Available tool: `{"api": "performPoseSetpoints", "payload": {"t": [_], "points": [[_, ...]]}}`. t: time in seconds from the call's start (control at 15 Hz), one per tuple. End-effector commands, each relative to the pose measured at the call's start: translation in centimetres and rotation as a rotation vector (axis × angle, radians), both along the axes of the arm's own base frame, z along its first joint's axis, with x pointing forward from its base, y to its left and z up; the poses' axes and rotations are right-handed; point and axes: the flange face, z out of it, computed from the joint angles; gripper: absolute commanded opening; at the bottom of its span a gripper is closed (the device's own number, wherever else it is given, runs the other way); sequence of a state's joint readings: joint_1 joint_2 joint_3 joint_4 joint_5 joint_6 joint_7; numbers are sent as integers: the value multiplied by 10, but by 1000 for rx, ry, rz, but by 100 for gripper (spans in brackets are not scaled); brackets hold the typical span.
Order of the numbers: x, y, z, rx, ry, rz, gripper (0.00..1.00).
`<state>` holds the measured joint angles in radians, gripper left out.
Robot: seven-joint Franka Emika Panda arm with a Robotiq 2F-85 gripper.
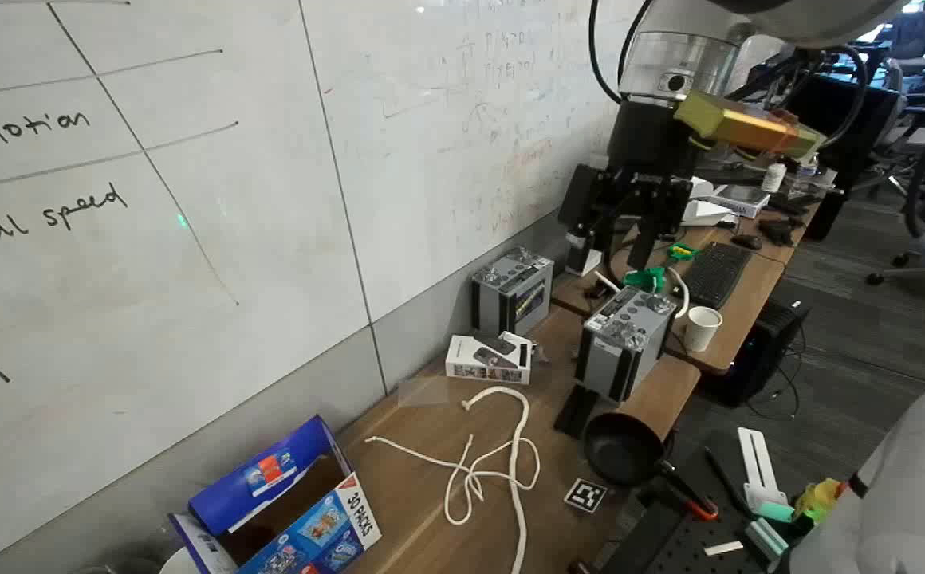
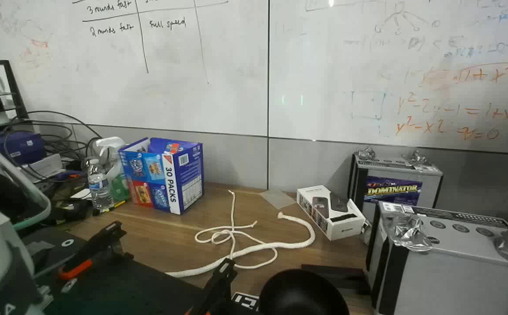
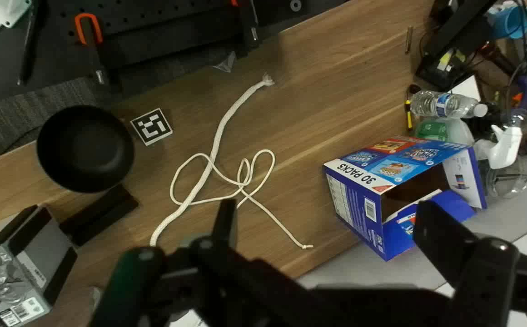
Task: Put the ropes inside the blue box.
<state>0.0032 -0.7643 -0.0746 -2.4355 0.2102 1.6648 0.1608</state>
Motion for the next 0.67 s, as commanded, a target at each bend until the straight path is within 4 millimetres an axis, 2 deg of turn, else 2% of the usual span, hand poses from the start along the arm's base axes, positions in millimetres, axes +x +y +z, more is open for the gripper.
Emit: {"api": "performPoseSetpoints", "payload": {"t": [0.0,0.27,0.4,0.6], "points": [[0,0,3,0,-5,0,100],[-1,-1,10,-1,-21,0,100],[4,-5,-7,-26,-22,-9,100],[18,-11,-51,-95,-49,-35,100]]}}
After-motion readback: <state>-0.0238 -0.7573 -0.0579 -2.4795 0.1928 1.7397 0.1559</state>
